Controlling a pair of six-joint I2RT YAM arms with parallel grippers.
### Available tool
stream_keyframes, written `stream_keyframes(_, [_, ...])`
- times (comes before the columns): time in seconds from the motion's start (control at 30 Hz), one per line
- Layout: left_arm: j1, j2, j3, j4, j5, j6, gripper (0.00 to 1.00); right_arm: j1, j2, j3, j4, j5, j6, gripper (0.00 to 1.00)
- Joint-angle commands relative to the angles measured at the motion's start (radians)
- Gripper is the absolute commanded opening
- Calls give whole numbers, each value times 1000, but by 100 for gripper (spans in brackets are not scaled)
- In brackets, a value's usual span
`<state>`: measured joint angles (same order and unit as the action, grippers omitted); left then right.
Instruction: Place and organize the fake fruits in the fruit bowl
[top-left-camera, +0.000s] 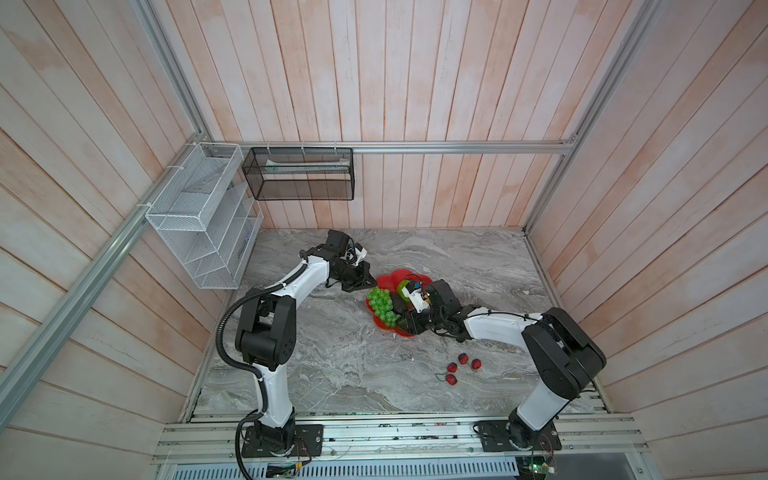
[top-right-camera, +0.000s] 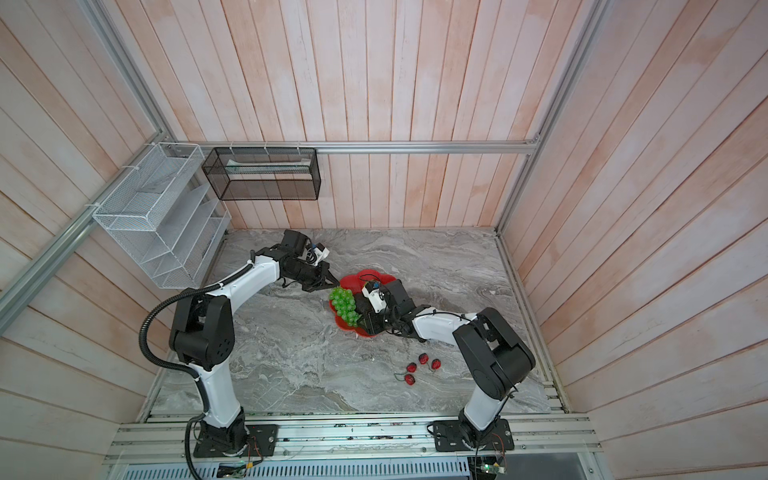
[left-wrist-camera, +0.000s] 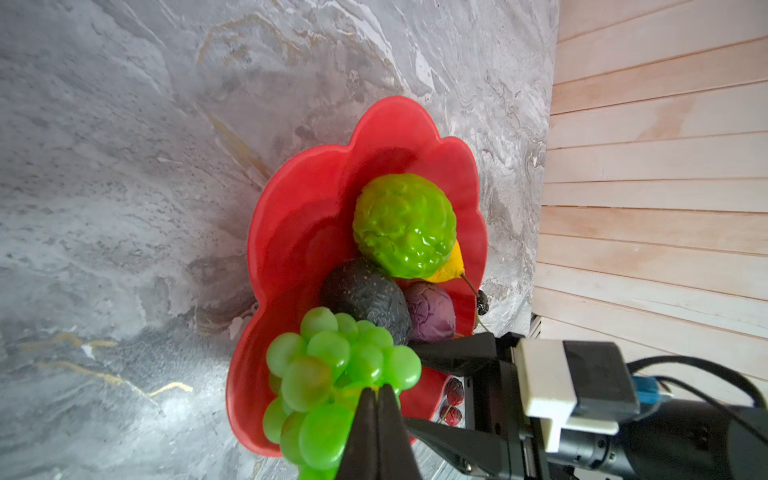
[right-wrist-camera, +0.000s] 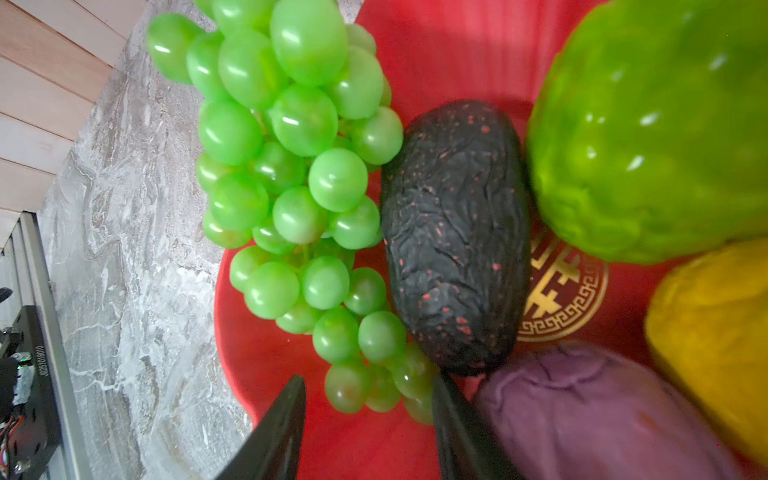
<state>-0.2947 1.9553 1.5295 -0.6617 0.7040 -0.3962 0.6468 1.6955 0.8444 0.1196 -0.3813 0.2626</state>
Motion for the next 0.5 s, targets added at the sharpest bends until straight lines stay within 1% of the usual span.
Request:
stream_keyframes(0.0, [7, 34, 41, 18, 38, 29, 7, 6, 5, 39, -7, -20, 5, 50])
stream_keyframes(0.27, [14, 102, 134, 46, 81, 15, 8, 6, -59, 80, -90, 22, -33, 51])
stream_keyframes(0.47, [13, 158, 215, 22, 108, 30, 9, -1, -127, 76, -120, 66, -46, 52])
